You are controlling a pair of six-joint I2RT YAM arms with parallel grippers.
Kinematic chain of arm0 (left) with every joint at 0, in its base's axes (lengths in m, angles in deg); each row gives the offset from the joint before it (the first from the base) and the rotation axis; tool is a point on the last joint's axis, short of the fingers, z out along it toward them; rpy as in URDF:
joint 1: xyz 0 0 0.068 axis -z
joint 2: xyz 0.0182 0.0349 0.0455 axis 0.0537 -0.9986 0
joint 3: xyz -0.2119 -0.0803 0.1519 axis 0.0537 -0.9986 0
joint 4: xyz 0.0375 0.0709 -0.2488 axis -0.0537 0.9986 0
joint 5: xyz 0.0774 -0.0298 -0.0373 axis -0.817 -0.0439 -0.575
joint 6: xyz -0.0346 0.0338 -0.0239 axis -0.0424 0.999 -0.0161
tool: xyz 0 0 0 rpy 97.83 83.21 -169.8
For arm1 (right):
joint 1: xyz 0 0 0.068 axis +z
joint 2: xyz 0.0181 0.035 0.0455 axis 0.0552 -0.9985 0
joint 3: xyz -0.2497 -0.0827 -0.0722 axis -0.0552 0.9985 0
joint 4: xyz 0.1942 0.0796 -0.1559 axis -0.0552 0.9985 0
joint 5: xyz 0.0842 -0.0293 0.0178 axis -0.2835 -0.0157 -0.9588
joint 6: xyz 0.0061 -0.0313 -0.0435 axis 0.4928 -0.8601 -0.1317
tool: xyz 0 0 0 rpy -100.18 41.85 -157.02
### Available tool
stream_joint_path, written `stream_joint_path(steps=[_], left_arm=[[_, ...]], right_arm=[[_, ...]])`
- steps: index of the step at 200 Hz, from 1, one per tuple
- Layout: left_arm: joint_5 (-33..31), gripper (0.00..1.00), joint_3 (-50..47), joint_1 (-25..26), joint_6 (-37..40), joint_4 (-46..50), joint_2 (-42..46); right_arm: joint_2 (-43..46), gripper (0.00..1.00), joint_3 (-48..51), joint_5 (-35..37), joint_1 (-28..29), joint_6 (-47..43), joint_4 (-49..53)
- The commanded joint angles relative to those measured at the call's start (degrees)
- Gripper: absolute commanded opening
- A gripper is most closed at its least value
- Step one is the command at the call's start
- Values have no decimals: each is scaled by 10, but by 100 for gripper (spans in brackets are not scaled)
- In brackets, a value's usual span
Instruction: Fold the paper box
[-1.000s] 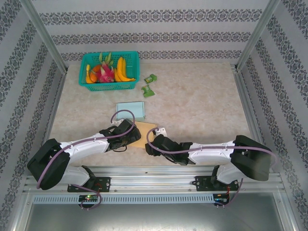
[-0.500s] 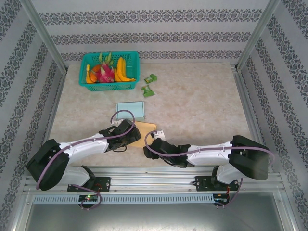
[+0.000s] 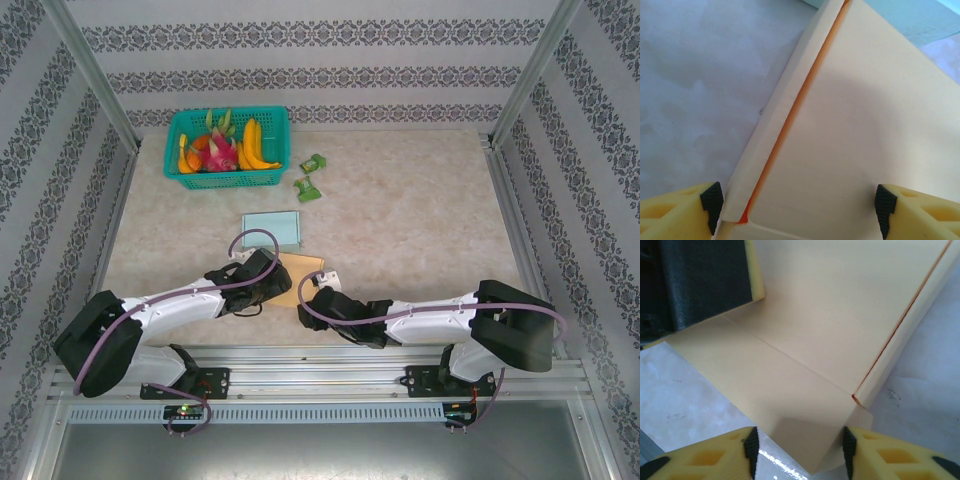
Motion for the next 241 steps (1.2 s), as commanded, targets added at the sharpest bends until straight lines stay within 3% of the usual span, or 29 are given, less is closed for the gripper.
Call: stream_joint_path(steps=[1,43,66,146,205,241], left_arm=[[-11,81,-20,-4,13,41,-3],[-10,81,-21,-4,13,38,-9],[-11,81,-21,-4,13,37,-9],[-8,81,-19,-3,13,37,-12],[-9,81,-18,-4,13,36,-14],[-9,81,-18,-4,14,37,-14]], right_arm=[[-7,47,-18,-7,5,-9,-26],[-5,47,-17,-15,5,-16,-35],[-7,55,-15,11,5,-6,-13],[-34,58,-4,23,-1,25,-26],[-33,52,-7,0,-1,17,-42],[-31,51,-5,22,1,-4,-32]])
